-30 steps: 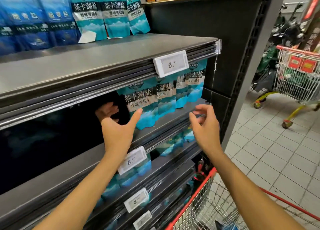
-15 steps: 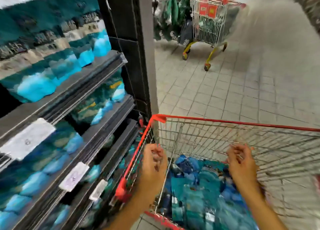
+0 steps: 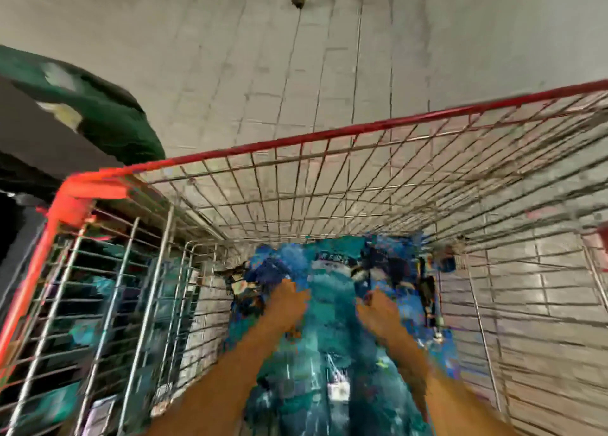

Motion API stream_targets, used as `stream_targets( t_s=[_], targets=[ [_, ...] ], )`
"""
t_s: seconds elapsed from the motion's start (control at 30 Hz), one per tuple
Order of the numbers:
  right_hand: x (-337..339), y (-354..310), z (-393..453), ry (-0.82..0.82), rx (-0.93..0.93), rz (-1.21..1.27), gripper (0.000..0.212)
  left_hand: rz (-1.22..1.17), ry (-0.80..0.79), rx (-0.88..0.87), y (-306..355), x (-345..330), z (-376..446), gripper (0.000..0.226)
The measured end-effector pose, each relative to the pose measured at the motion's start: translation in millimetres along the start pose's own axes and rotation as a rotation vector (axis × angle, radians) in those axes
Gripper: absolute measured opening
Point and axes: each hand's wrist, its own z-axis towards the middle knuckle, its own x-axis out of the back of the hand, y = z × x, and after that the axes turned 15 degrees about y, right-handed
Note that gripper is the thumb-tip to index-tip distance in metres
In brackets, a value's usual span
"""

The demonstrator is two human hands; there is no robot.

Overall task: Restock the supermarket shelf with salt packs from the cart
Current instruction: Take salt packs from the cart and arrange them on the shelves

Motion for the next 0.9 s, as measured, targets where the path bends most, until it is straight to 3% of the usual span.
stream_targets(
  t_s=[0.13,0.27,0.37,0.47,0.57,0.73,0.9],
  targets=[
    [-45.3,16.8,47.8,0.000,-0.043,-0.007,0.027,0.065,0.036,0.027,15.4,-47.9,60.9,0.061],
    [-75.3,31.2,82.6,0.023,-0.091,-0.057,0.038,0.213,-0.103,0.031,20.6,-85.7,100.7,0.105],
    [-83.0,37.1,96.3,-0.002,-0.106,-0.071,0.035,0.015,-0.102,0.049,12.7,-100.8,119.4,0.124],
    [-87.0,39.2,99.4,0.000,-0.102,-0.051,0.038,-0.084,-0.081,0.126,1.9,-97.8,130.6,0.115],
    [-93.8,35.6,99.8,0.035,-0.149,-0.034,0.050,-0.001,-0.064,0.109,-12.9,-79.5,141.5,0.067],
    [-94.5,30.6,93.9,0.106,-0.165,0.078,0.047,-0.179,-0.074,0.114,-14.7,-48.1,135.2,0.042],
    [-61.6,35.8,82.3,0.086,-0.093,0.286,0.040,-0.487,-0.076,0.315,-19.2,-21.6,100.0,0.032]
  ],
)
